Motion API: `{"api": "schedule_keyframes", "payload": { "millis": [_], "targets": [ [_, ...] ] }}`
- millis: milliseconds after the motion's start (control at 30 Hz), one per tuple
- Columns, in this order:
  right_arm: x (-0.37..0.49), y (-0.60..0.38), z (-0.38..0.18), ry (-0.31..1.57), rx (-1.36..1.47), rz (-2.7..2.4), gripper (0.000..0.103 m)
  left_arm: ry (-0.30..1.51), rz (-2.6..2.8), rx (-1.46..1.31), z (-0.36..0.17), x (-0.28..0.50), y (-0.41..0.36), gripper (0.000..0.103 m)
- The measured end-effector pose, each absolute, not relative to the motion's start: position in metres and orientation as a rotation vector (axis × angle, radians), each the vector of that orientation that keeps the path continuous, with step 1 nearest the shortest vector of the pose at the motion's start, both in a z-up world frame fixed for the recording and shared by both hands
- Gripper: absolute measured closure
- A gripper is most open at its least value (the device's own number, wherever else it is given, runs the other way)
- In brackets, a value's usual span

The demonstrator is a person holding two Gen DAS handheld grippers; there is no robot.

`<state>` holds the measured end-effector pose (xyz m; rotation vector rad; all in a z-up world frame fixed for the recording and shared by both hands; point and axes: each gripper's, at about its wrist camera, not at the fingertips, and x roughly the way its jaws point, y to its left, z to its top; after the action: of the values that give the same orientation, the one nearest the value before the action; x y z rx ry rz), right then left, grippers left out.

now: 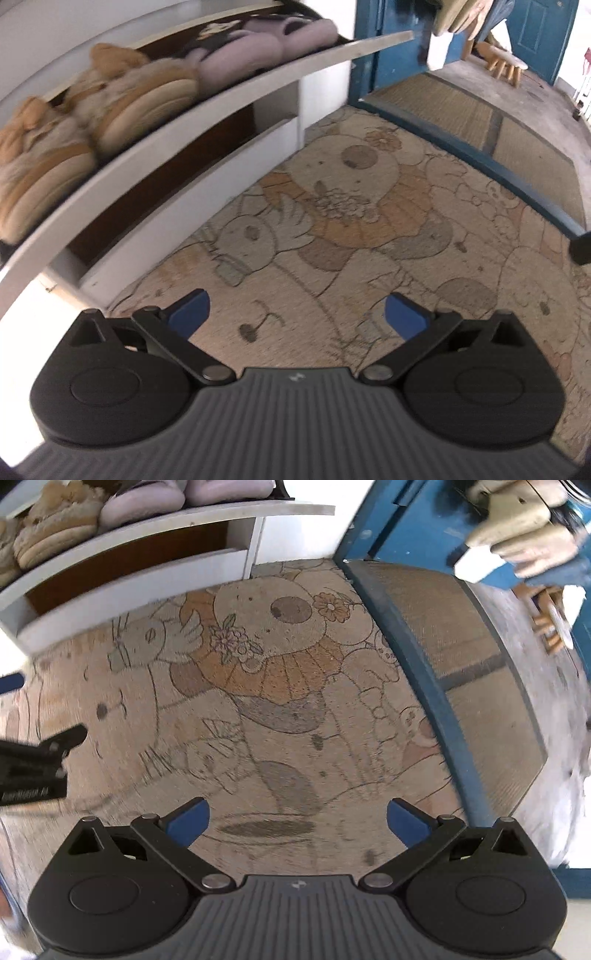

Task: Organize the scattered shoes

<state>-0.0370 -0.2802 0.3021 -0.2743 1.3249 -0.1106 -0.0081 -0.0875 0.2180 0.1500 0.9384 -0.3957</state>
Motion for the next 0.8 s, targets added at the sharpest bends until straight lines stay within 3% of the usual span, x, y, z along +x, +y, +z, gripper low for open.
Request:
{"api": "schedule_keyframes", "payload": {
  "millis": [333, 500, 800],
  "targets": [
    [-0.026, -0.299, 0.305, 1.339, -0.411, -0.042, 0.0, 0.977, -0.403, 0.147, 0.196, 0.016, -0.107, 0.0],
    [-0.029, -0.304, 0.281, 1.4, -0.659, -0.083, 0.0, 1.03, -0.396, 0.154, 0.173, 0.022, -0.107, 0.0],
    [-0.033, -0.332, 0.25, 1.521, -0.687, -0.036, 0.0, 1.055, -0.351, 0.153, 0.149, 0.04, -0.106, 0.0]
  ]
}}
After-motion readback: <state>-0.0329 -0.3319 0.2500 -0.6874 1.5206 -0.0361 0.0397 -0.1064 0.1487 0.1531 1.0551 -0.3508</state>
